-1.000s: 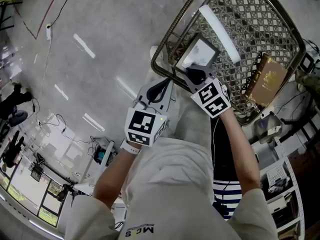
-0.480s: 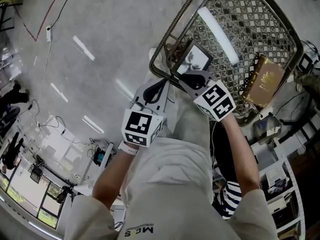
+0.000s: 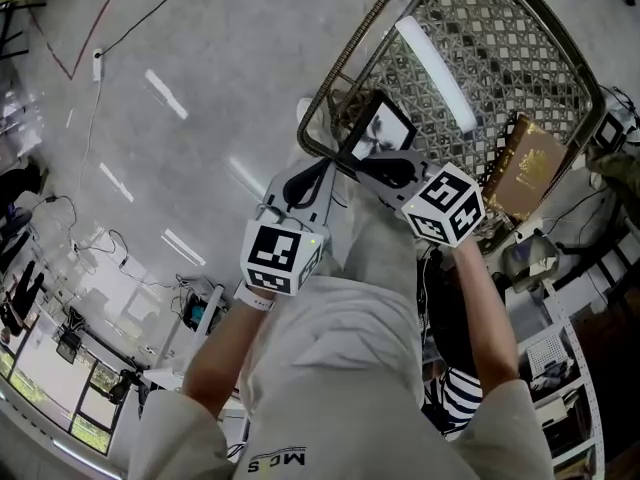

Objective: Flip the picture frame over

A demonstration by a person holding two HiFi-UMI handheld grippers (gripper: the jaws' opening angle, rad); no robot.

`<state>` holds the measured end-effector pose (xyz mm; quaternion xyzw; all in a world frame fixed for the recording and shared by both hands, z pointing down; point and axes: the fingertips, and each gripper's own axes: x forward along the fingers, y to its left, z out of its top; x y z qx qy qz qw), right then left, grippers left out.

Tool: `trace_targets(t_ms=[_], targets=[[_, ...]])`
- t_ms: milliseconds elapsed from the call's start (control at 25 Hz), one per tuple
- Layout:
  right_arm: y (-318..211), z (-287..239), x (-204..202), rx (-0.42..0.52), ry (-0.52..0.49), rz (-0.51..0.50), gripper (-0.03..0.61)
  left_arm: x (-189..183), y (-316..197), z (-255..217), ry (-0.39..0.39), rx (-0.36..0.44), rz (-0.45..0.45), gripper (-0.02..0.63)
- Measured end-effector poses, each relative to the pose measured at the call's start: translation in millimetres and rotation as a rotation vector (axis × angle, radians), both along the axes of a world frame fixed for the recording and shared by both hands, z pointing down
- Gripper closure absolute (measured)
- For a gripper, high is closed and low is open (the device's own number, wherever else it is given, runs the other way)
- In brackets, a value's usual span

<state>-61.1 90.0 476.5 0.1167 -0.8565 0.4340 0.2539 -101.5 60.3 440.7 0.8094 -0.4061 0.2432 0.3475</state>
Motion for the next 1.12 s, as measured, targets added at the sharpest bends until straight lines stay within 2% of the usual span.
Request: trace_targets(t_ms=[200,440,920,1120], targets=[[0.4,-10.1,1.0,-0.045,-0.053,-0.003,0.503,-2.0,-6.3,-2.7,0.0,0.014,-0.007,0.589],[-11.0,-27.0,4.6,-0.123,-0.162,0.07,0.503,-7.8,-15.0,-2.7,-0.016,0.029,-0.021,0.589],[-50.8,-49.3,11.7,-0.307,-0.459,0.364,0.503,0.4,-22.4,-5.7,-0.019,0.037,-0.015,0.589],[-59.6,-43.1,15.2,-0.349,-0.526,0.431,0.503,3.1,-23.4,-3.0,-0.023,0.032,-0.007,0.589]])
